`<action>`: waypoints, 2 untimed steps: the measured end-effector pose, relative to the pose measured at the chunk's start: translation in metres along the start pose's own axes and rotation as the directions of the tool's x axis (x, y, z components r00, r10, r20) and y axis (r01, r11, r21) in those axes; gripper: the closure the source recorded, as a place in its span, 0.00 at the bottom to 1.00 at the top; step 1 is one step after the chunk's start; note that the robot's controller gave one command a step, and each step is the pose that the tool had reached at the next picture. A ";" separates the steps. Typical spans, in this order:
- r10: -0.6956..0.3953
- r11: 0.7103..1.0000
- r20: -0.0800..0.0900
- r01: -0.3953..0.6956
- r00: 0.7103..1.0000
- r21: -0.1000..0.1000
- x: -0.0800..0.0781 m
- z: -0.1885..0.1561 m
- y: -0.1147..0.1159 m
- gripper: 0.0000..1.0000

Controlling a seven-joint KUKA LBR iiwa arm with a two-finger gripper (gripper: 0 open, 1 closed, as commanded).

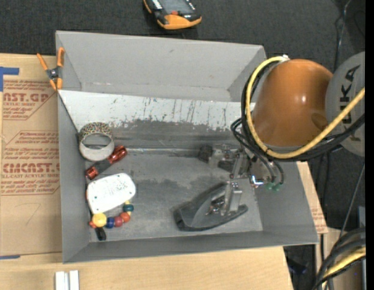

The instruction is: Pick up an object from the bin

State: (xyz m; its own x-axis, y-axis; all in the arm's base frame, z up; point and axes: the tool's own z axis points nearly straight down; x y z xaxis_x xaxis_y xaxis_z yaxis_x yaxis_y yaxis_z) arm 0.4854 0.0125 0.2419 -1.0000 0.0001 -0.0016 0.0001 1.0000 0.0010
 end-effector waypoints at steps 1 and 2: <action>0.000 1.000 0.000 0.000 1.000 0.000 0.000 0.000 0.000 0.00; -0.029 1.000 0.004 0.029 1.000 0.000 0.000 0.005 -0.002 0.00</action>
Offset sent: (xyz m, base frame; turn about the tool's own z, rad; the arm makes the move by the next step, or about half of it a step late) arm -0.0058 -0.0245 -0.0561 -0.2238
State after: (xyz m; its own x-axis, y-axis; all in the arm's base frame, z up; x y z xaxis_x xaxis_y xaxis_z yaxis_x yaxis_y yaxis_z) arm 0.4854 0.0106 0.2368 -0.9996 -0.0292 -0.0055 -0.0292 0.9996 0.0005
